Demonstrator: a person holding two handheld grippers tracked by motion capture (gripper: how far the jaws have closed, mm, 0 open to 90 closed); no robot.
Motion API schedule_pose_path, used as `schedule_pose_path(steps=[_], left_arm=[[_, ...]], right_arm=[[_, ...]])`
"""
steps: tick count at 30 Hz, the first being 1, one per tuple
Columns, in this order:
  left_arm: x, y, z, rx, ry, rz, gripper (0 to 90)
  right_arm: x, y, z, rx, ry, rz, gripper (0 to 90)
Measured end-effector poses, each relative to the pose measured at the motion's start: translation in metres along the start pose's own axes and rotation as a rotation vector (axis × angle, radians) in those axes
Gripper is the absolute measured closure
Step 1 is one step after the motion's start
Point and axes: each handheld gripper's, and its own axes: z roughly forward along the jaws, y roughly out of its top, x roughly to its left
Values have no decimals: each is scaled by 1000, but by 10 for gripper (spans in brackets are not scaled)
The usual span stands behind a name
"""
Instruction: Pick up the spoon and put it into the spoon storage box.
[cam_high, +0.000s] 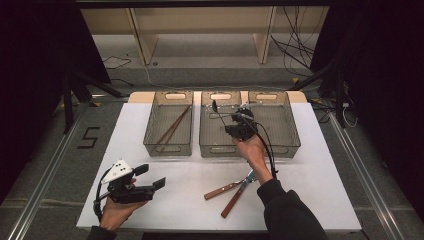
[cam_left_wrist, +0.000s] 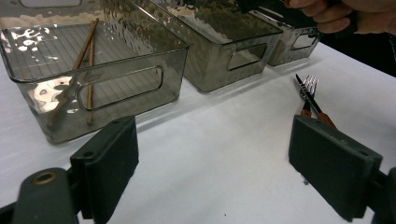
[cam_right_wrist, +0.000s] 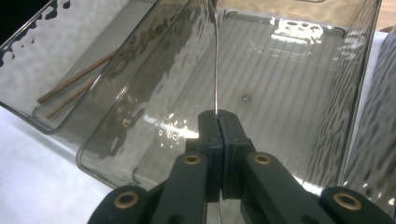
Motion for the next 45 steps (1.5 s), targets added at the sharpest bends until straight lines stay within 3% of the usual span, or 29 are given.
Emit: schedule_pose_path(steps=[14,15,18,26,35,45], left_arm=[[0,0,0,2,-2,3,157],[0,0,0,2,-2,2,157],[0,0,0,2,-2,2,157],[-1,0,0,4,-4,3,157],[-1,0,0,4,-2,2,157],[-1,0,1,4,-2,1,157]], right_arm=[[1,5,11,27,-12,13,887],[1,4,11,28,-9,11,869],[1,5,12,16,27,19,689],[0,8,-2,-28,101,3,517],[5,5,-32,-42,184,-93,391],[12,-13,-63,-25,253,-218,343]])
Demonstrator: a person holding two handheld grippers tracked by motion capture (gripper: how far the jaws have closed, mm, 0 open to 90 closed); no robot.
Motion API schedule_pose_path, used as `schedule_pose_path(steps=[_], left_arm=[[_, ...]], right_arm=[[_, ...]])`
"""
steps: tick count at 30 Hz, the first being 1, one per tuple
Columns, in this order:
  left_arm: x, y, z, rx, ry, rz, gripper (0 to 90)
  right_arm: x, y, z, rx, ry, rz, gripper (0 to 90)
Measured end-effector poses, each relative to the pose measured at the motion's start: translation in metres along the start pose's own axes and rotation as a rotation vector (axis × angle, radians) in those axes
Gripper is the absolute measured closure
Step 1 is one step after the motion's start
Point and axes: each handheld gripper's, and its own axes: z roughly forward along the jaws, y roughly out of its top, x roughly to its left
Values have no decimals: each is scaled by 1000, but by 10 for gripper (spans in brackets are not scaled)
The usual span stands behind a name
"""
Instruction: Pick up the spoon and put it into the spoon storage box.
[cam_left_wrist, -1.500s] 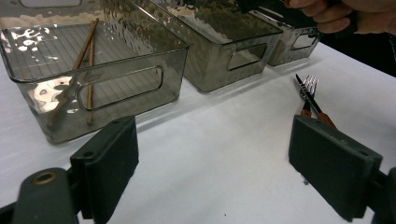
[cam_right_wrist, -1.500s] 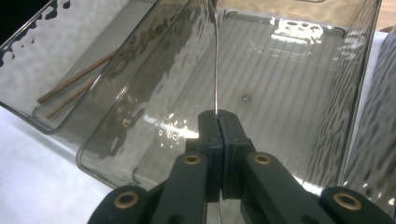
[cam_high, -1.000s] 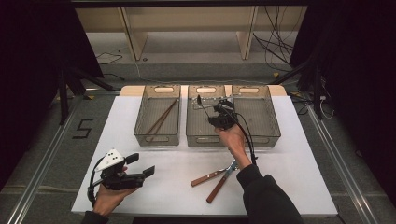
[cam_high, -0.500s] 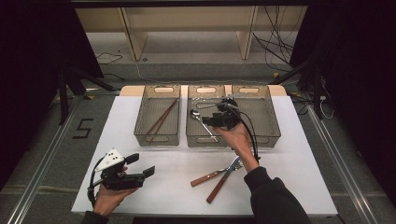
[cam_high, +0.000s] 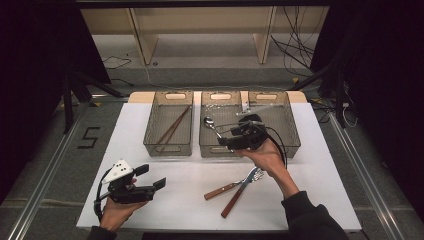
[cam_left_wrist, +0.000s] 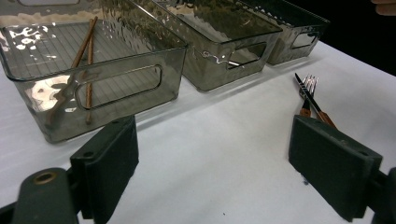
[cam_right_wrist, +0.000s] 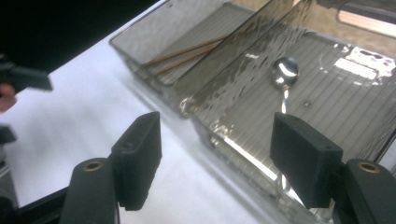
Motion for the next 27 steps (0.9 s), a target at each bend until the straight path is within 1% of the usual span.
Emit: schedule_pose_path(steps=[2,7,14,17,27], left_arm=[[0,0,0,1,0,0,157],[0,0,0,0,0,0,157],[0,0,0,-1,0,-1,157],[0,0,0,-1,-1,-1,157],[0,0,0,2,0,0,157]], right_arm=[[4,-4,-3,7,12,-14,336],[11,-15,-4,41,16,-56,317],[14,-27,-5,64,32,-66,302],[15,-31,-6,68,38,-77,296],[21,-48,-6,97,48,-84,288]])
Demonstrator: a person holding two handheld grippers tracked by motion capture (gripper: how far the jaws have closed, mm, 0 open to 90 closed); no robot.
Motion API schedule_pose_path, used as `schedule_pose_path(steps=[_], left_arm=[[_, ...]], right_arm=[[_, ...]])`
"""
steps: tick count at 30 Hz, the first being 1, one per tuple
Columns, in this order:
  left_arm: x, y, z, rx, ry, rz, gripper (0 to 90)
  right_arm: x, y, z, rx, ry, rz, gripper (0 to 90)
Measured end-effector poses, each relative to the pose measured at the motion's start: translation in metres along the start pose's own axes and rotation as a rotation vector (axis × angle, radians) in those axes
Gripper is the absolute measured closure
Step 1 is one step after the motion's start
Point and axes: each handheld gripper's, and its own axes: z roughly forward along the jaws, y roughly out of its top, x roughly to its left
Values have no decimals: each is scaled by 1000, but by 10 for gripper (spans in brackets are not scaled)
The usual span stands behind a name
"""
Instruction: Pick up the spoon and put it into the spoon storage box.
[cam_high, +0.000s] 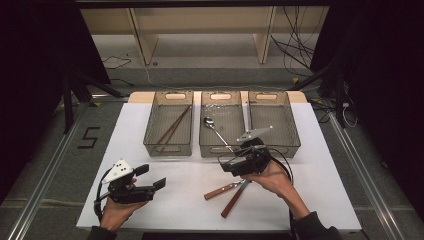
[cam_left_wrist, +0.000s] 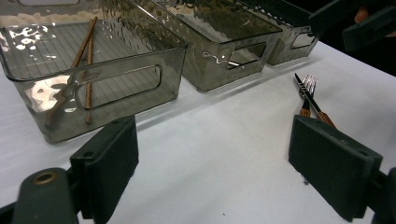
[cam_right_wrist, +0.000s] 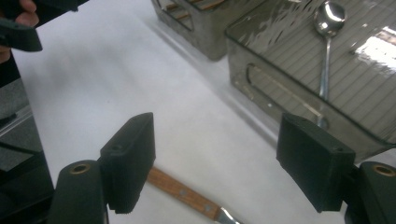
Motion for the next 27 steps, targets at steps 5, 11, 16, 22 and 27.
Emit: schedule_pose_path(steps=[5,11,16,22,27], left_arm=[[0,0,0,1,0,0,157],[0,0,0,0,0,1,157],[0,0,0,0,0,1,157],[0,0,0,-2,0,1,157],[0,0,0,-1,0,1,157]], right_arm=[[8,-7,4,19,15,-4,285],[17,-15,10,31,27,-13,288],[22,-22,15,38,35,-6,291],[26,-27,18,42,47,-4,291],[29,-30,19,38,53,1,293]])
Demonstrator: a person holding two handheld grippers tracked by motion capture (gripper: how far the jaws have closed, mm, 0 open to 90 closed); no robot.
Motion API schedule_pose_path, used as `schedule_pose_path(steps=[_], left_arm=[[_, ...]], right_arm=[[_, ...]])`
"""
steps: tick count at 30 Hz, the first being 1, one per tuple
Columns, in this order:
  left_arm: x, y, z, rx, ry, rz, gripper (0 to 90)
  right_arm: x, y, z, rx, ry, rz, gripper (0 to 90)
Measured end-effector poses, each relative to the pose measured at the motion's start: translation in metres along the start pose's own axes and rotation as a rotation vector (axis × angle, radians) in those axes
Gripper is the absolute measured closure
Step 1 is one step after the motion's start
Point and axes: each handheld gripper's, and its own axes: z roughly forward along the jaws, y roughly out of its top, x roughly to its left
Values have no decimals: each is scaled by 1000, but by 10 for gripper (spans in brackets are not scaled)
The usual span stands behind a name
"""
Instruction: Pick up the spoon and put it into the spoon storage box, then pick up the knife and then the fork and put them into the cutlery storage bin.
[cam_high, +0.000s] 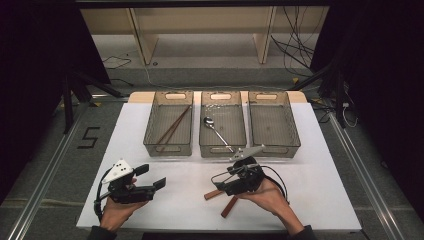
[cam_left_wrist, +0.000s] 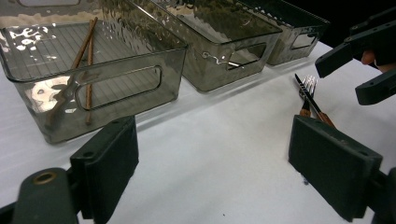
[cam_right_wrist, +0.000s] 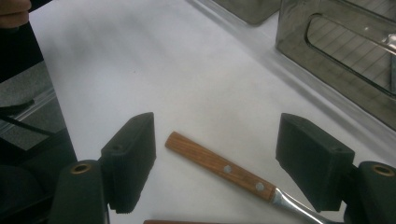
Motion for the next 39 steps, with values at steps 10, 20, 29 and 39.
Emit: schedule_pose_path(steps=[10,20,29,39], left_arm=[[0,1,1,1,-2,-1,157],[0,1,0,-1,-7,-1,157],[0,1,1,-5,-9,-5,157],[1,1,0,-5,-7,-1,157]], right_arm=[[3,-8,6,16,17,4,302],[9,-13,12,41,27,-6,368],[13,-22,18,84,37,-16,530],[15,-31,22,130,12,-36,807]])
